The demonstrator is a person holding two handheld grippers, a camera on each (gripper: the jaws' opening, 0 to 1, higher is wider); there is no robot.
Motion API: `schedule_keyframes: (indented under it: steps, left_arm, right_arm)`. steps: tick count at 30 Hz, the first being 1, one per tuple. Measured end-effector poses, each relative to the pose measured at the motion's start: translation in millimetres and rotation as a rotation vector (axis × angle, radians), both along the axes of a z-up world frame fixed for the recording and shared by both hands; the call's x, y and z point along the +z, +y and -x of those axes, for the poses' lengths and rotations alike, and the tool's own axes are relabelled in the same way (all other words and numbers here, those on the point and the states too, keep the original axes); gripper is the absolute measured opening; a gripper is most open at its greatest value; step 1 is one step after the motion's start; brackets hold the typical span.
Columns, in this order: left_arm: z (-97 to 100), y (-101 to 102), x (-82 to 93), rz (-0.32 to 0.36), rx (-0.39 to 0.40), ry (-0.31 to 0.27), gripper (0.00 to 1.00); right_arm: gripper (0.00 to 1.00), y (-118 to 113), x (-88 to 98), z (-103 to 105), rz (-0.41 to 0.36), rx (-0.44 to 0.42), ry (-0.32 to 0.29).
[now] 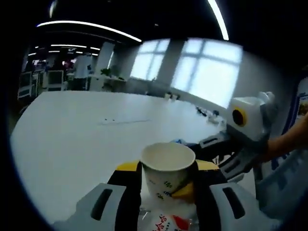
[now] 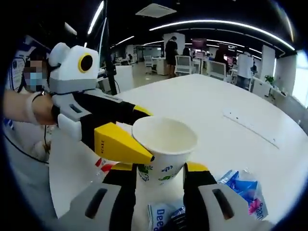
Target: Arrange the tabletop items into an orderly group along one side of the table until the central work area is clear of visible clutter.
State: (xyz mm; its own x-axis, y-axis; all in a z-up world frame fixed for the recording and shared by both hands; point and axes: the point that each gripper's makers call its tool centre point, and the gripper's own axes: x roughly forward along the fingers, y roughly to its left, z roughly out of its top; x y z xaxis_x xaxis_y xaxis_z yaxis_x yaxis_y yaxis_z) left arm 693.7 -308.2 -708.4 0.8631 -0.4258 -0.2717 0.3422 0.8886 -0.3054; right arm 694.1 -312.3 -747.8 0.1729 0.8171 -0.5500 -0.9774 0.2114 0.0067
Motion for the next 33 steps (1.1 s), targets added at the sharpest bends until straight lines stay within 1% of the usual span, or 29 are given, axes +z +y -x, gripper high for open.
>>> schedule_keyframes:
  steps: [5,10,14,15,19,33]
  left_arm:
    - [0.5,5.9,-3.9,-0.067,0.003,-0.014,0.39]
    - [-0.2,12.7,-13.9,-0.089,0.015,0.003,0.40]
    - [0.3,15.0,-18.2,-0.091,0.022,0.017,0.40]
    - [0.4,15.6,-20.4,-0.087,0.024,0.025,0.40]
    - [0.8,16.2,-24.7,-0.090,0.025,0.038,0.40]
    - [2.6,13.7,-28.4,-0.081,0.022,0.051,0.41]
  right_arm:
    - [0.34,6.5,-3.9,-1.2,-0.015,0.024,-0.088]
    - [0.34,10.8,-12.6,0.7,-0.002,0.039,-0.115]
    - [0.34,11.8,-17.0,1.8,0.002,0.041,-0.107]
    - [0.34,13.4,-20.6,1.7,0.007,0.042,-0.098]
    - [0.34,12.7,-23.7,1.5,0.014,0.048,-0.099]
    - [0.34,10.0,-29.6,0.3,0.031,0.041,-0.099]
